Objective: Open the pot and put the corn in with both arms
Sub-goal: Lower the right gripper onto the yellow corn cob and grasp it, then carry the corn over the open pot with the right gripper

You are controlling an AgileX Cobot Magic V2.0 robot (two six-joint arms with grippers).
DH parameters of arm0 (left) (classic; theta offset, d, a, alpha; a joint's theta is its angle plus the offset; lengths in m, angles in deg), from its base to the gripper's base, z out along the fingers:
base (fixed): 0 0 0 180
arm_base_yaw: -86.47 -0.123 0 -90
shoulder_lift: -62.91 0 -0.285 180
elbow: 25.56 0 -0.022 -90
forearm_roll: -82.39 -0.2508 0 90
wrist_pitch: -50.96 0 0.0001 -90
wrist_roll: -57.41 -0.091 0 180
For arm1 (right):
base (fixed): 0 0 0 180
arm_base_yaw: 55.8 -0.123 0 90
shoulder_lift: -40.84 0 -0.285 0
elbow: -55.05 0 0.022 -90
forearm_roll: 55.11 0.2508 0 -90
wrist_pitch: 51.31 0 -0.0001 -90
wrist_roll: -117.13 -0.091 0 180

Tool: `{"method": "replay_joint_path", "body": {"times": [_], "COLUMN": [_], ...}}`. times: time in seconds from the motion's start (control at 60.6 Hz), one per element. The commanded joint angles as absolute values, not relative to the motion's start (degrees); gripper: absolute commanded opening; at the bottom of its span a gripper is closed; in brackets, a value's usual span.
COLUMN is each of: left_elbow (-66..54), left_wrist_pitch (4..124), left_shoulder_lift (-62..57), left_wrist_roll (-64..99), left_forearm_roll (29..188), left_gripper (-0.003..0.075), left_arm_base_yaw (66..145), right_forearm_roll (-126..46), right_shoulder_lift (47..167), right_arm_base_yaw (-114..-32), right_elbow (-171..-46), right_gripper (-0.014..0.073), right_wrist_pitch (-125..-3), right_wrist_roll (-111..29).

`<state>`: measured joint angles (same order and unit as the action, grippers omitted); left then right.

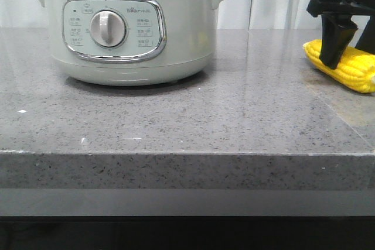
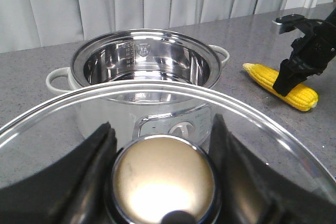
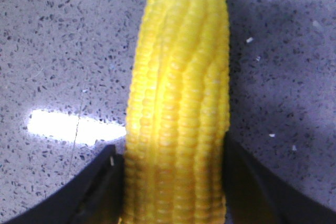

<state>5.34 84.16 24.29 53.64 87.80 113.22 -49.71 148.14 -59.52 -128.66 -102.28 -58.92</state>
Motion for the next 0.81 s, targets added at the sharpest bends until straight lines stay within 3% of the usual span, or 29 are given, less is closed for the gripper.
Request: {"method": "replay_joint_path", "body": {"times": [0.0,0.363,0.792], "left_elbow": [3.03,3.03,3.03], "left_wrist_pitch": [75.74,75.74,75.74], "left_shoulder_lift": [24.42,24.42,24.42], "left_wrist_roll": [53.82,53.82,53.82], "left_forearm_roll": [88.62,88.62,88.62], "left_gripper": [0.0209,0.0209,0.0209], "left_arm_base_yaw": [113.19,113.19,113.19], "right_forearm_roll": [-49.48,-49.48,-49.17], "right_shoulder_lift": [146.06,143.82,126.57], "right_arm_base_yaw": [-59.58,-59.58,-59.58], "right_elbow": [-130.58,-130.58,-130.58], "right_gripper": [0.0327,0.0300,0.0300], "right_wrist_pitch": [-101.82,-102.76,-106.99], "right_wrist_roll": [-58.52,-58.52,-58.52]}}
